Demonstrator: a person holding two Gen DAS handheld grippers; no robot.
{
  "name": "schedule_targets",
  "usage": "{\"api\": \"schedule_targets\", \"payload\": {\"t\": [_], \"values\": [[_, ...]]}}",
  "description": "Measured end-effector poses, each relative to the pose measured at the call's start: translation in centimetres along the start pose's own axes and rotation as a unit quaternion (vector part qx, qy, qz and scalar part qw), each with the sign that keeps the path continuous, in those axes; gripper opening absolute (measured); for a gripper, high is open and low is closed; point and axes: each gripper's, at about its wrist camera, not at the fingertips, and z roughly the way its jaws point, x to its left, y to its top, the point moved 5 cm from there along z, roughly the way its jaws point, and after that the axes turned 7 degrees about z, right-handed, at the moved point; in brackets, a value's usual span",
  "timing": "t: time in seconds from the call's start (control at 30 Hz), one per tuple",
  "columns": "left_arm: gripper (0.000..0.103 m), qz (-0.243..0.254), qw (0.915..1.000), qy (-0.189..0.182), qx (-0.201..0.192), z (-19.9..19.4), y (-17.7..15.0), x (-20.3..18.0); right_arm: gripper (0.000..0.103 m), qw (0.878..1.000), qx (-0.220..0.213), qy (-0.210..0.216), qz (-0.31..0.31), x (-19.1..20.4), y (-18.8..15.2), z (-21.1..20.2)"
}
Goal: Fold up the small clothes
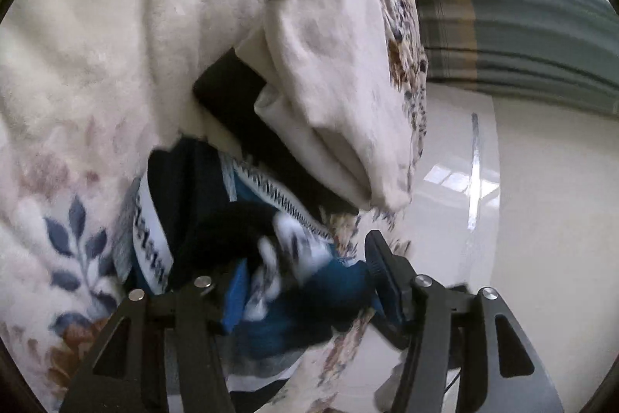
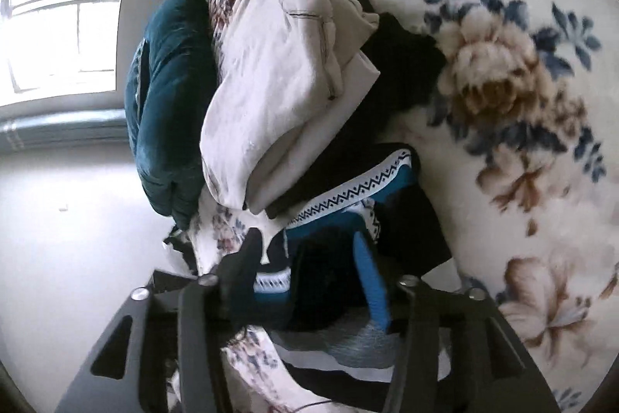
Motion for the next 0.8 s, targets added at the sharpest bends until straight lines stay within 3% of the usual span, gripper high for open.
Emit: {"api": "schedule_targets", "payload": {"t": [0.2,0.33,0.43,0.5,0.6,0.7,0.8], "values": [[0.057,-0.001,0.9991,-0.02,-0.038,-2.9,3.0,-0.1,0.055,0.998,0.011,-0.064,-0.027,-2.2,-1.8,1.3],[0.059,0.073,0.9947,0.055,-0.049,-5.9,0.7,-0.2,0.063,0.994,0.013,-0.1,-0.036,-4.1,-2.2,1.6],[0.061,0.114,0.9856,0.114,-0.053,-7.9,-3.9,0.7,0.074,0.992,0.034,-0.109,-0.054,-4.9,-2.4,1.7],[0.066,0.1,0.986,0.126,-0.045,-8.8,-8.4,2.8,0.088,0.989,0.057,-0.116,-0.074,-5.3,-2.4,2.0],[0.08,0.051,0.9918,0.111,-0.037,-9.4,-15.3,5.5,0.097,0.983,0.098,-0.118,-0.096,-5.9,-1.9,3.1],[0.081,-0.007,0.9953,0.083,-0.05,-8.6,-20.5,7.3,0.101,0.975,0.149,-0.119,-0.113,-6.4,-1.1,5.4],[0.081,-0.058,0.9948,0.045,-0.07,-5.5,-22.2,8.9,0.102,0.965,0.189,-0.111,-0.143,-6.4,-0.2,8.0]]}}
